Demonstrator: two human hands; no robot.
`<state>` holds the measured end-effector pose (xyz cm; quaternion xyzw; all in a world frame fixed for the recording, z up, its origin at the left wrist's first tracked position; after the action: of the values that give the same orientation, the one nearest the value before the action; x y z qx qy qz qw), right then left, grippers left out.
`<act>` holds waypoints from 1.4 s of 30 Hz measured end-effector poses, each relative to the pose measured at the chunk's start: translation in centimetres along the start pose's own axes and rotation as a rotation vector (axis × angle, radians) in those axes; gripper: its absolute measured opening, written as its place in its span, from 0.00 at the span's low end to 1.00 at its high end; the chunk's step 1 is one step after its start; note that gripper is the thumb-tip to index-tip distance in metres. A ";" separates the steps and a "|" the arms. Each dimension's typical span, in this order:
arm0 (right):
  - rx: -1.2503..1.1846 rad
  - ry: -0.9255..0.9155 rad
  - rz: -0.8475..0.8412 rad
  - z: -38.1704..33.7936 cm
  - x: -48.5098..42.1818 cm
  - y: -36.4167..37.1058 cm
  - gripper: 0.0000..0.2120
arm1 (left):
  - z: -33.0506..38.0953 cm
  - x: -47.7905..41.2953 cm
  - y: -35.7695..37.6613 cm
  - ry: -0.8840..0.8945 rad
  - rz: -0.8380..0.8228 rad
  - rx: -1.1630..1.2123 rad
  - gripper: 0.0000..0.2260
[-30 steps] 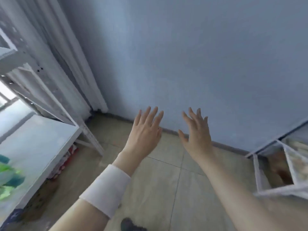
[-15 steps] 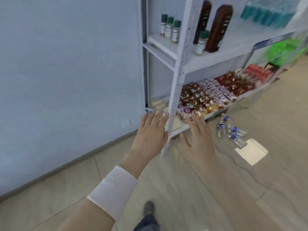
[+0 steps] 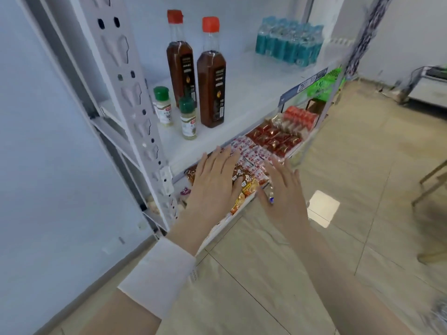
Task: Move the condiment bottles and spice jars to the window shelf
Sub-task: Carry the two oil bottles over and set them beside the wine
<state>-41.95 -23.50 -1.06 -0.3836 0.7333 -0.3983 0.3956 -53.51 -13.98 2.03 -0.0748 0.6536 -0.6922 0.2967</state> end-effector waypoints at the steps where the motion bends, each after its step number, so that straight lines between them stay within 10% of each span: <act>1: -0.007 0.004 0.001 1.2 -1.2 0.0 0.25 | 0.2 -1.7 0.3 0.002 -0.007 0.016 0.23; 17: -0.317 -0.336 -0.175 12.1 -24.6 -4.3 0.28 | -1.4 -19.0 -0.9 -0.424 0.540 0.394 0.38; 42: -1.056 -0.500 -0.881 -2.0 -43.2 6.2 0.31 | -8.7 -21.1 0.7 -0.851 0.752 0.817 0.22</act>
<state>-28.31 17.39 6.07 -0.8620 0.4930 -0.0142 0.1168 -40.44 4.28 6.19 0.0095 0.1496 -0.6433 0.7508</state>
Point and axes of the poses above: each hand's wrist, its own x-axis away from the middle knuckle, its own y-axis out of the palm, z = x × y, the point moved 4 cm from there along -x, towards the middle knuckle, and after that the axes turned 15 degrees about -z, right-handed, at the moved point
